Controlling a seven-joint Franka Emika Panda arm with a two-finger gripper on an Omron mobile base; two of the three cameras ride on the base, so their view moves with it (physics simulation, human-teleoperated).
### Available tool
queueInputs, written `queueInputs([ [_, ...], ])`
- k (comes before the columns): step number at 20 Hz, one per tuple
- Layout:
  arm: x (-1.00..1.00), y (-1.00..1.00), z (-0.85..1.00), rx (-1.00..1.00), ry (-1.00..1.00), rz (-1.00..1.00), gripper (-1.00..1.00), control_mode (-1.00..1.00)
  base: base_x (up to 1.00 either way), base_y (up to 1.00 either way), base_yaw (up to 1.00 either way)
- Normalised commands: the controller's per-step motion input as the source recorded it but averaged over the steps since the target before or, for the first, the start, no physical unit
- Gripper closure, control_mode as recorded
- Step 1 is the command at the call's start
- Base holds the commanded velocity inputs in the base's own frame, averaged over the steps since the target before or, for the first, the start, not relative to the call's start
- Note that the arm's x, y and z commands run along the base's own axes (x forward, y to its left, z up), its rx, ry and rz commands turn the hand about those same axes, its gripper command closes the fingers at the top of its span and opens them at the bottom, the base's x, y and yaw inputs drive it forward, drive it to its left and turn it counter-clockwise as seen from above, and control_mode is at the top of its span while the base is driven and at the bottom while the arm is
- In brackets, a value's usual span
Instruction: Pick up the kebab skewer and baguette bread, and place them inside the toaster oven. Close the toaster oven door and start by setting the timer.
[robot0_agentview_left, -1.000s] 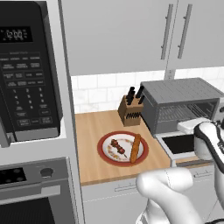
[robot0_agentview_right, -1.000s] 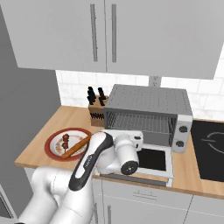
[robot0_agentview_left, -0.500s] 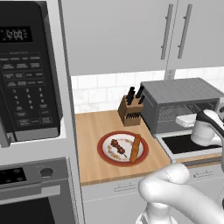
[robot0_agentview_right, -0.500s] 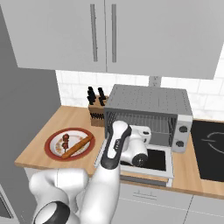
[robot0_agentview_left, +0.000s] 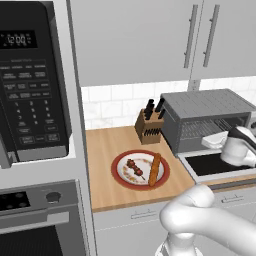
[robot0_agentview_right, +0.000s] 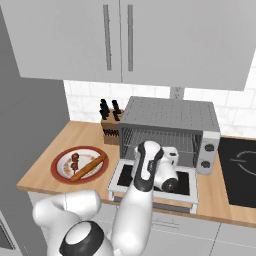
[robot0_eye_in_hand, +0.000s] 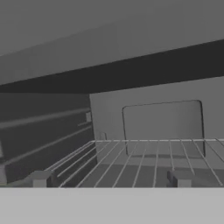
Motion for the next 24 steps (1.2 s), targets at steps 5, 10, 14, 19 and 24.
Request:
queueInputs([
  [5, 0.28, -0.11, 0.00, -0.04, 0.00, 0.06, -1.00, -1.00, 0.00, 0.00, 0.00],
  [10, 0.24, 0.00, 0.00, -0.06, -0.01, 0.00, -1.00, -1.00, 0.00, 0.00, 0.00],
  [14, 0.35, 0.05, -0.39, -0.08, 0.00, 0.00, -1.00, -1.00, 0.00, 0.00, 0.00],
  [19, 0.56, 0.04, -0.29, 0.00, 0.06, 0.00, -1.00, -1.00, 0.00, 0.00, 0.00],
  [24, 0.26, 0.00, -0.37, 0.00, 0.06, 0.00, -1.00, -1.00, 0.00, 0.00, 0.00],
])
